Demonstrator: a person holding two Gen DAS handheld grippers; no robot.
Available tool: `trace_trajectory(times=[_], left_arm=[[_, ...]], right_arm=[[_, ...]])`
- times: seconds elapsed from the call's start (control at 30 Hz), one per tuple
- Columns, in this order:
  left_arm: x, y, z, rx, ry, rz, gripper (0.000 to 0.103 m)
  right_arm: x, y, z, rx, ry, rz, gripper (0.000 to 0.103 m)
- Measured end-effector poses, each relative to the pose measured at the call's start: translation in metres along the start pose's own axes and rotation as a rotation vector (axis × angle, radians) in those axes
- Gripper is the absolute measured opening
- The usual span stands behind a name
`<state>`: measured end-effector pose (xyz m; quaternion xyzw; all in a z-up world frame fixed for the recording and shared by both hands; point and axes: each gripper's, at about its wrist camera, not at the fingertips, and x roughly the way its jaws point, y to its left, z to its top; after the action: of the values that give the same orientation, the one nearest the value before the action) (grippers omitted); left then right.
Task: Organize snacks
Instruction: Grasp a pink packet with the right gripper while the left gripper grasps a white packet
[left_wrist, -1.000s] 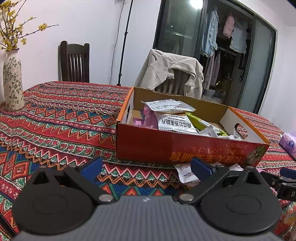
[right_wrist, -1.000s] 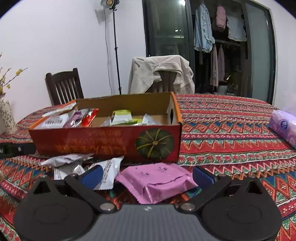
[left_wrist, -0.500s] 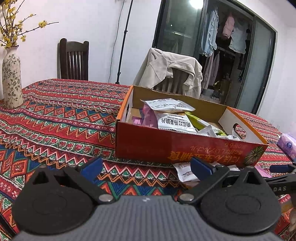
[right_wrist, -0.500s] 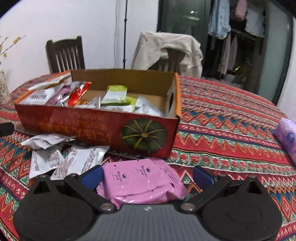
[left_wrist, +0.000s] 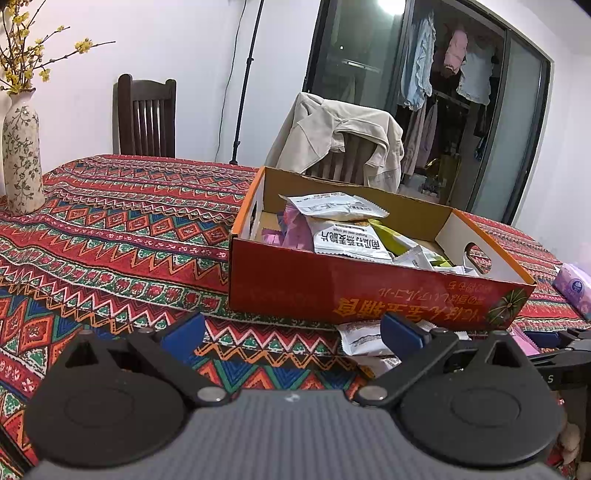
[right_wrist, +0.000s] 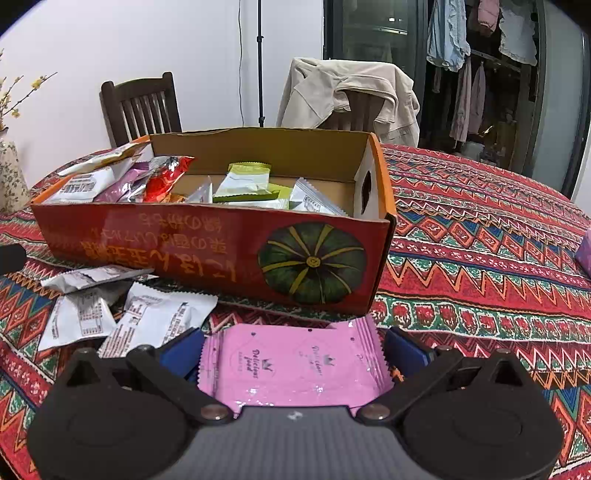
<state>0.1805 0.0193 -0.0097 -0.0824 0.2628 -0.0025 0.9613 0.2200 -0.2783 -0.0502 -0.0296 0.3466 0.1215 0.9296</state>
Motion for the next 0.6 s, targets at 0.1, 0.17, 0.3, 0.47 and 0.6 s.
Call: trace_trajectory(times=[0.1, 0.17, 0.3, 0.47, 0.6], left_arm=[[0.000, 0.000, 0.000, 0.000, 0.002, 0.000, 0.103], [0.000, 0.001, 0.000, 0.000, 0.001, -0.002, 0.103], [0.000, 0.001, -0.001, -0.001, 0.002, -0.003, 0.103], [0.000, 0.001, -0.001, -0.002, 0.005, -0.003, 0.103], [0.001, 0.001, -0.001, 0.001, 0.008, 0.000, 0.103]], right_arm=[[0.000, 0.000, 0.000, 0.002, -0.002, 0.002, 0.103], [-0.002, -0.001, 0.000, 0.004, -0.005, 0.008, 0.102], [-0.010, 0.003, -0.003, -0.009, -0.033, 0.024, 0.079], [-0.023, 0.005, -0.009, 0.002, -0.056, 0.003, 0.066], [-0.038, 0.004, -0.014, 0.024, -0.119, -0.043, 0.066]])
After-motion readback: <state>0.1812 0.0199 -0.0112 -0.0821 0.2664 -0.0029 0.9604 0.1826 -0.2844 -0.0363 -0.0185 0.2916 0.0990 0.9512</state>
